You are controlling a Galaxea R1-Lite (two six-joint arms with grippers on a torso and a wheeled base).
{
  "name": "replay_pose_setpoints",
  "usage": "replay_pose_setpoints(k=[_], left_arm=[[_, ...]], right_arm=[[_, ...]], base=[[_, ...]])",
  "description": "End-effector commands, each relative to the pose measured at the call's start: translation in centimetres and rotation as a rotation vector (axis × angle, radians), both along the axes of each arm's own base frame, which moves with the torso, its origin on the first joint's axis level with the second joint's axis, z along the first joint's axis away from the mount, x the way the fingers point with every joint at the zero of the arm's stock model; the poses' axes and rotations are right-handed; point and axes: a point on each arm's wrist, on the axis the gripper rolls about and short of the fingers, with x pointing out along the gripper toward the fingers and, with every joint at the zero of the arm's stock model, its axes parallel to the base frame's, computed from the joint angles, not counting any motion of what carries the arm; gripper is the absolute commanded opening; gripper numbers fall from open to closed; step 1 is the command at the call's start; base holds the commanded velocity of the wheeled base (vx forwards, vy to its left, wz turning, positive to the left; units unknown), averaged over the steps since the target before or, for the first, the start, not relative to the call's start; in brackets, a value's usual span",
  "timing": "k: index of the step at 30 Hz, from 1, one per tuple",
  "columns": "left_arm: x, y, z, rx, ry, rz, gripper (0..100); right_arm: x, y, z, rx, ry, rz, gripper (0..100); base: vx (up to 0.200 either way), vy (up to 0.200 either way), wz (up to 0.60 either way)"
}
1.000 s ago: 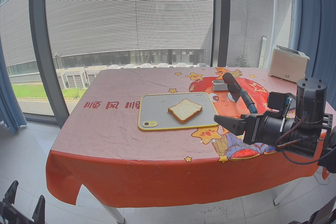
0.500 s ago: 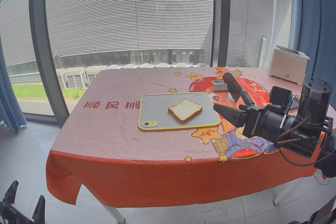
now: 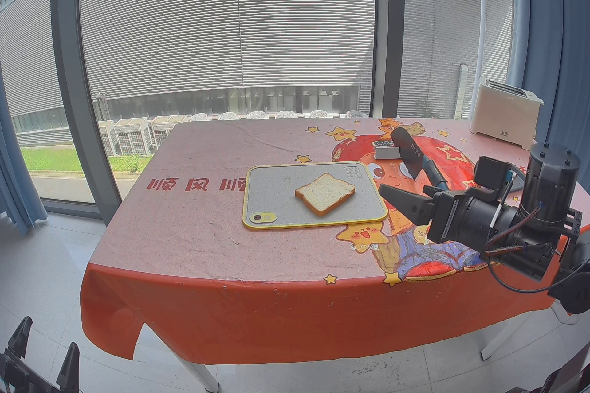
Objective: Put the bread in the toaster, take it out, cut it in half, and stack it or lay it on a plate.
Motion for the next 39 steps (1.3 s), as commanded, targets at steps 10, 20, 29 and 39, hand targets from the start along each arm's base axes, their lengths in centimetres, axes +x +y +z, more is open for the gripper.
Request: replay_pose_setpoints(k=[10,20,29,39], left_arm=[[0.0,0.0,-0.5,0.0,0.001,0.001,100],[0.0,0.0,-0.5,0.0,0.001,0.001,100],[0.0,0.0,-0.5,0.0,0.001,0.001,100],[0.0,0.0,-0.5,0.0,0.001,0.001,100]], right_arm=[[1.7,-1.3,-1.4,-0.075,0.013,-0.072,100],[3.2,-2.5,-1.3,-0.077,0.005,-0.151,100],[4.9,-4.9,-0.8,-0.074,-0.003,-0.242,100],[6.3,-6.3,-1.1,-0.063,0.007,-0.267,100]], base=[[0.0,0.0,0.0],[0.0,0.0,0.0],[0.0,0.0,0.0],[0.0,0.0,0.0]])
